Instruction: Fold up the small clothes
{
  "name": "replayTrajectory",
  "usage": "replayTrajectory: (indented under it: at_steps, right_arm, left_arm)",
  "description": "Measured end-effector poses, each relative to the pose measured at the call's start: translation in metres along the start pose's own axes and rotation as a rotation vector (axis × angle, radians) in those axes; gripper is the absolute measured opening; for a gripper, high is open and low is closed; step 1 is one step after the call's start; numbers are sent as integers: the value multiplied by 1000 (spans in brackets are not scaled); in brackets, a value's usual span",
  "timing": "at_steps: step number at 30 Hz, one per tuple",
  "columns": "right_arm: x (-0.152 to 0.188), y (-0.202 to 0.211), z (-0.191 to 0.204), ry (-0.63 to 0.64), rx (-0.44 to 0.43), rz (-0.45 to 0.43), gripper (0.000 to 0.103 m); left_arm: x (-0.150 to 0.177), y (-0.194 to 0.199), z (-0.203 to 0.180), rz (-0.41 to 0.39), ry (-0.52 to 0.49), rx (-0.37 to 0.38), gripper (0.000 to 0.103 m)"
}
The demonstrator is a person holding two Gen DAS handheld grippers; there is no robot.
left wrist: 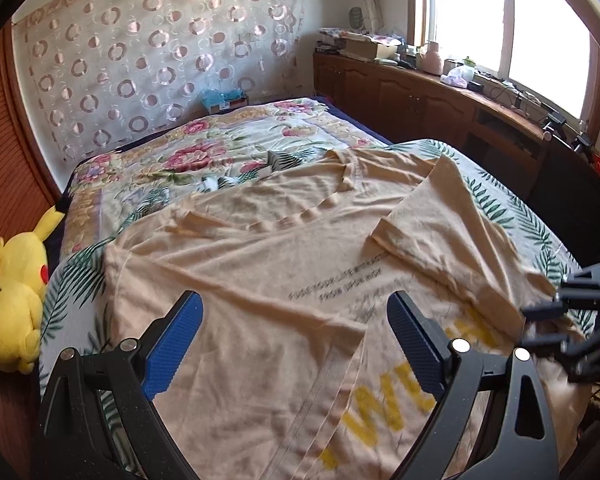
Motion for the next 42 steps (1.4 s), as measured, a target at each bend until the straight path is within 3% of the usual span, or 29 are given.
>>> replayTrajectory:
  at_steps: [6,12,17,25,37,42]
  right_arm:
    - [3,13,-3,-3,7,-10,32]
    - [9,37,-38,-55,139,-57,33]
    - [21,28,-61,-77,263,-23,33]
    - [20,19,-67,-119,268,-7,34]
    - [11,27,-73,-121,289,-49,38]
    - [1,25,-56,-95,216,-74,38]
  left_arm:
    - [-26,-20,-30,11,-30,51,94]
    - [-44,-48,-55,39,-48,69,94]
    - [-52,-78,-67,88,-42,64,94]
    - [-39,-109,-80,175,-112,7,94]
    - [-10,-87,-28,198,-136,-72,94]
    - [5,-74,2,197,-98,-79,94]
Point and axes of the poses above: each gripper's, at about its wrist camera, not at the fingertips, and y roughly against the way its jaws point, z to its left, x to its underside, the point moved 10 cm from there along -y, roughly the way its jaws point, and after that the axes turned 1 degree about -x, right-handed, at the moved point
